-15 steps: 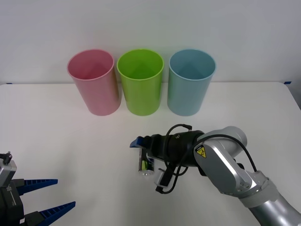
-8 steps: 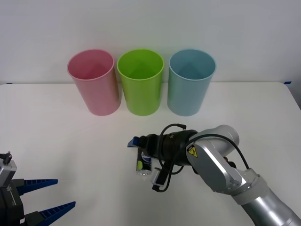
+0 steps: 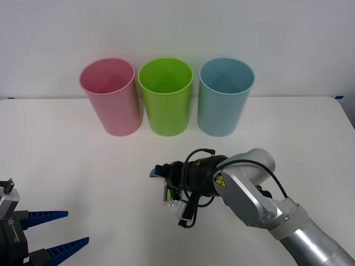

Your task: Put cans in the blue bin and PET bottles in the pink bin and trash in the green bin.

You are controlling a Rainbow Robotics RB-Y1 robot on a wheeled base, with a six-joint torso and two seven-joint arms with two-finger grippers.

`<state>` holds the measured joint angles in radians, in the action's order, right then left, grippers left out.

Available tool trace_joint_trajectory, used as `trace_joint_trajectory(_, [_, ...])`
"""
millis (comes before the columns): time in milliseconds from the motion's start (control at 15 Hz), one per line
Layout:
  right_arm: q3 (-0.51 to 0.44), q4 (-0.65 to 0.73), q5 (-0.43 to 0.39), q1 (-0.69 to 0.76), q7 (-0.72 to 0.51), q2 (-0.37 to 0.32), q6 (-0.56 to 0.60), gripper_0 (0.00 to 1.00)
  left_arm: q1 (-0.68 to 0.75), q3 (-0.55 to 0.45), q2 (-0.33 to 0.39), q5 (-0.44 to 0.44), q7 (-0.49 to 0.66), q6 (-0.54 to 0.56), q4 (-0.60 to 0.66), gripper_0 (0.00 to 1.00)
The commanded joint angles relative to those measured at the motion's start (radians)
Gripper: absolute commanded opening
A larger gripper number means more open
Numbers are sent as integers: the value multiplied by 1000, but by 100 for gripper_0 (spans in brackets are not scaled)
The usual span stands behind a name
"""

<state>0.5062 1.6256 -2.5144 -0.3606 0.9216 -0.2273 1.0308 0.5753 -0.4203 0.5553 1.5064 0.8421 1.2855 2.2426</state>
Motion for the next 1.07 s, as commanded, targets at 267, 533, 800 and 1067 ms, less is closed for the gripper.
trace_joint_trajectory(267, [21, -10, -29, -8, 17, 0, -1, 0, 0, 0, 0, 0, 0, 0, 0, 100])
trace_joint_trajectory(533, [52, -10, -86, -5, 45, -1, -38, 0, 0, 0, 0, 0, 0, 0, 0, 100])
trace_joint_trajectory(800, [60, -9, -89, -5, 49, -1, -40, 0, 0, 0, 0, 0, 0, 0, 0, 100])
trace_joint_trajectory(1067, [43, -9, -37, -6, 52, -7, -40, 0, 0, 0, 0, 0, 0, 0, 0, 100])
